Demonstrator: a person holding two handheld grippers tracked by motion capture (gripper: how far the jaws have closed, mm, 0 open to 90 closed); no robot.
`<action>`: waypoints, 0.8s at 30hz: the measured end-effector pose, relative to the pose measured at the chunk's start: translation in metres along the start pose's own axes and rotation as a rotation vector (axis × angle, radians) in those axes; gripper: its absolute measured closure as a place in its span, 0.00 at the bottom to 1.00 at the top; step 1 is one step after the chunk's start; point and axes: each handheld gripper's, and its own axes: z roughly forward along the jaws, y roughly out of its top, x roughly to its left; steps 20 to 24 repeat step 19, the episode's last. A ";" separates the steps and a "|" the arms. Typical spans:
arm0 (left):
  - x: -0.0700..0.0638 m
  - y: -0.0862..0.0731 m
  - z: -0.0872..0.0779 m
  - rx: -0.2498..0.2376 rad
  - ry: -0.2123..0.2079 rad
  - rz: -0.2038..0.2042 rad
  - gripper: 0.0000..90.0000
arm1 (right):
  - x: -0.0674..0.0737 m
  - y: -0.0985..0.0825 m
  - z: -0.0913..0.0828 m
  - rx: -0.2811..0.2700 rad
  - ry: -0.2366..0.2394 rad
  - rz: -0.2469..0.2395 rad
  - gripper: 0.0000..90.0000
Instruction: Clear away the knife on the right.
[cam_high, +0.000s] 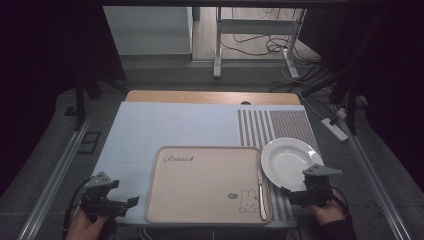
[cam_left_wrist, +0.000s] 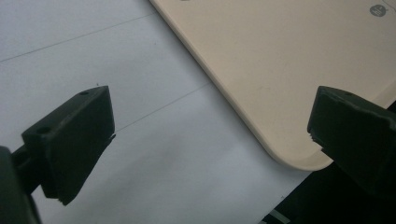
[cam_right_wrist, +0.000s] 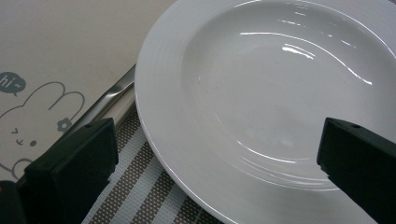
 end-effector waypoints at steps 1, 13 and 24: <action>0.000 0.000 0.000 0.000 0.000 0.000 0.02 | 0.000 0.000 -0.001 -0.002 -0.001 0.003 0.00; 0.000 0.000 0.000 -0.001 0.001 -0.001 0.02 | -0.003 -0.006 -0.007 0.015 -0.025 0.015 0.00; 0.000 0.000 0.000 -0.001 -0.001 -0.006 0.02 | -0.004 -0.007 -0.007 0.029 -0.029 0.022 0.00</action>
